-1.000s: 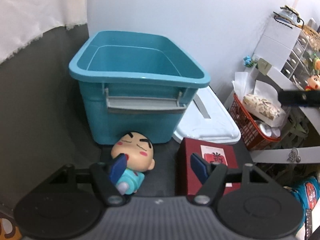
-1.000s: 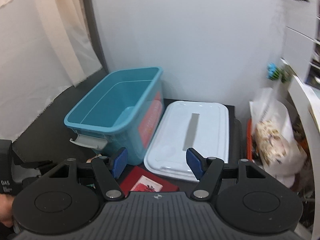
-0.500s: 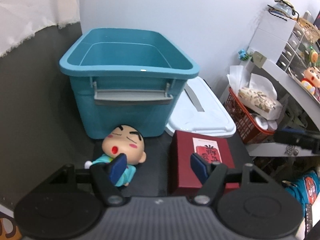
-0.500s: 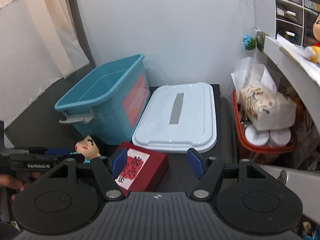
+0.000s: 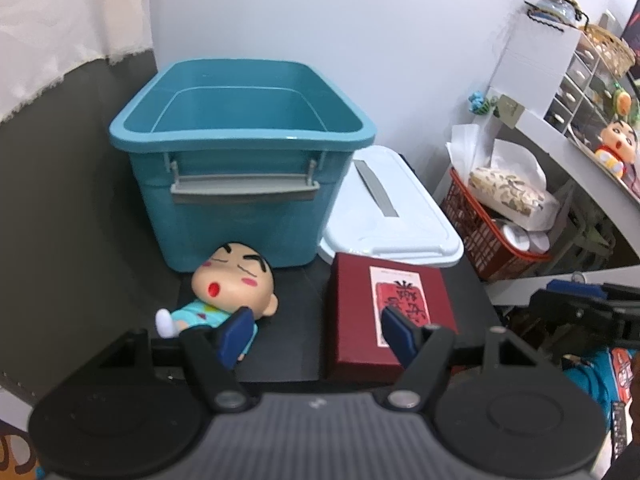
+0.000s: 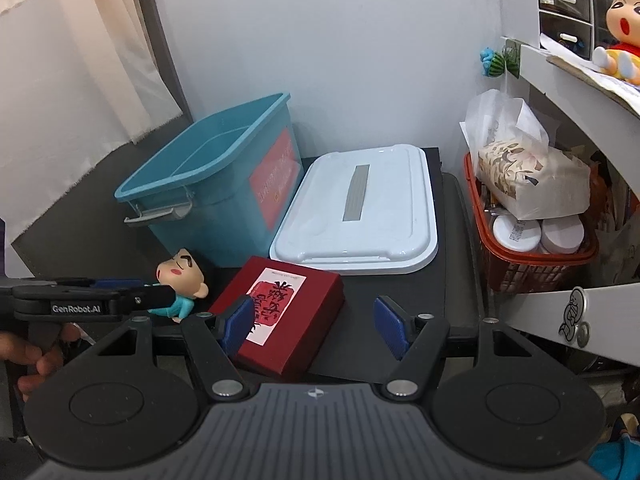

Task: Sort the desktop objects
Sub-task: 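Withdraw the right tool from the bin back toward the desk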

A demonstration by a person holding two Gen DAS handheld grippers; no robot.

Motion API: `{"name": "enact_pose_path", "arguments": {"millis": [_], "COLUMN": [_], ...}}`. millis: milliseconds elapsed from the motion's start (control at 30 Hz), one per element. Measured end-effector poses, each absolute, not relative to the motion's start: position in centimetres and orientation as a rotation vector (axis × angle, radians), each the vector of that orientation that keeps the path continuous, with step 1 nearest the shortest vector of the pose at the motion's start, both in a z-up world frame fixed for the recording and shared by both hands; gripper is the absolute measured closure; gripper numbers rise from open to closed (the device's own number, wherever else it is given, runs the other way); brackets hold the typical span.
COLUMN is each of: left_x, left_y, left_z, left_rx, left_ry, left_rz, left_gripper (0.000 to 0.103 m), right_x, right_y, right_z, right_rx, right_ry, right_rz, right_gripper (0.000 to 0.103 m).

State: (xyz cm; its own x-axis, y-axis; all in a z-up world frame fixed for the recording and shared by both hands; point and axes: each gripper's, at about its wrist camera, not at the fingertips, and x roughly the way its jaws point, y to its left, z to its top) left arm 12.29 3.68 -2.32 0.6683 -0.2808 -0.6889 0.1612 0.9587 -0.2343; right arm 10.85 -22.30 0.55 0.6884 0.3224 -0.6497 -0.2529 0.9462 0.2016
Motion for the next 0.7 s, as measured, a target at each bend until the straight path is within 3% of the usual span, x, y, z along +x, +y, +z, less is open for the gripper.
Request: {"name": "enact_pose_path", "arguments": {"millis": [700], "left_x": [10.4], "left_y": [3.7], "left_z": [-3.0], "left_rx": [-0.168], "left_ry": [0.824], "left_rz": [-0.248], "left_gripper": [0.030], "right_x": [8.1], "right_y": [-20.3], "right_z": [-1.4], "right_rx": [0.085], "right_ry": [0.810], "right_rz": [0.318], "right_gripper": [0.026]}}
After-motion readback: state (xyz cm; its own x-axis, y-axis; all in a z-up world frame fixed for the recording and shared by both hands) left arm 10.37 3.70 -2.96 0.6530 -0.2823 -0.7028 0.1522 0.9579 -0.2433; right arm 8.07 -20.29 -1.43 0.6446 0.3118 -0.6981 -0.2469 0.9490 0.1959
